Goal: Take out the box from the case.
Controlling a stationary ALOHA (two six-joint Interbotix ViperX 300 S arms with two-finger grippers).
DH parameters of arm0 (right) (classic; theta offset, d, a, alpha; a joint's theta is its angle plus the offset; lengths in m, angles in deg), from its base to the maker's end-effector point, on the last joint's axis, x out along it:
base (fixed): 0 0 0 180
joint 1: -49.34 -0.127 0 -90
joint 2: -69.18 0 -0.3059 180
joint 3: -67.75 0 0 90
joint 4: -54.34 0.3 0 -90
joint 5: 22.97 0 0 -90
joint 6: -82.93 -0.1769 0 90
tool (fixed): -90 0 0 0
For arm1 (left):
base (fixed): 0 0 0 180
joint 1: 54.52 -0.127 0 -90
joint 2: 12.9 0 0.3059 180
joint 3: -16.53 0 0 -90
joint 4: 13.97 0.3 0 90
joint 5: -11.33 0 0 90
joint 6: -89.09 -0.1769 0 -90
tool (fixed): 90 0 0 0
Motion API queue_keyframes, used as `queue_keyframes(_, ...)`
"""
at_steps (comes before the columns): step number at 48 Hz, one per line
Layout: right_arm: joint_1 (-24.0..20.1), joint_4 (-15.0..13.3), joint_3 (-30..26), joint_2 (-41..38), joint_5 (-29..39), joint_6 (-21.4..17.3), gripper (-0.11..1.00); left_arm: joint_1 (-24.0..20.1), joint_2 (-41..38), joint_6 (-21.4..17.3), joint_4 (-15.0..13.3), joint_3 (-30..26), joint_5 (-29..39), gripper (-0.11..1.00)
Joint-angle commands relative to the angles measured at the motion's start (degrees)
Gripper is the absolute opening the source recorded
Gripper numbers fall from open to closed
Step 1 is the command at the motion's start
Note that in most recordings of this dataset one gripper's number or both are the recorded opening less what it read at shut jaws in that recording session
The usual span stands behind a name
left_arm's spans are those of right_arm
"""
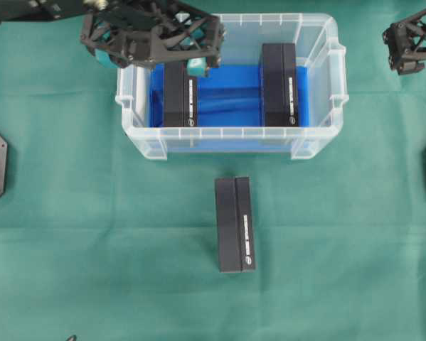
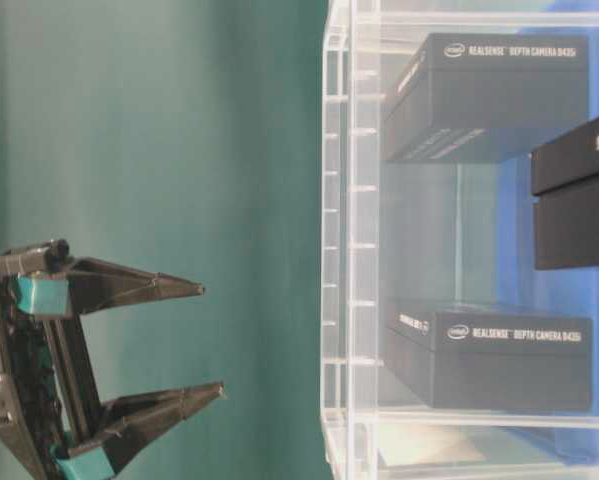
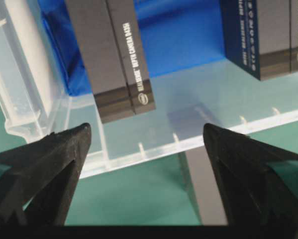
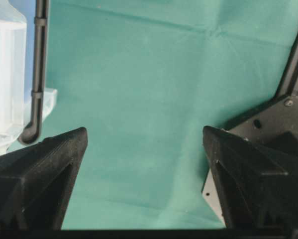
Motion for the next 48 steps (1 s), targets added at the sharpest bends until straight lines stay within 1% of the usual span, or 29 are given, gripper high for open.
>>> queue_keyframes(1, 0.0, -0.3, -0.4, 0.7, -0.2, 0.1, 0.91, 0.2, 0.1, 0.1, 0.2, -2.4, 1.3, 0.93)
queue_keyframes(7, 0.0, -0.4, -0.4, 0.7, -0.2, 0.1, 0.91, 0.2, 0.1, 0.1, 0.3, -2.4, 2.1, 0.93)
queue_keyframes(48, 0.0, -0.4, -0.2, 0.7, -1.1, 0.1, 0.91, 0.2, 0.0, 0.1, 0.3, -2.3, 2.1, 0.93)
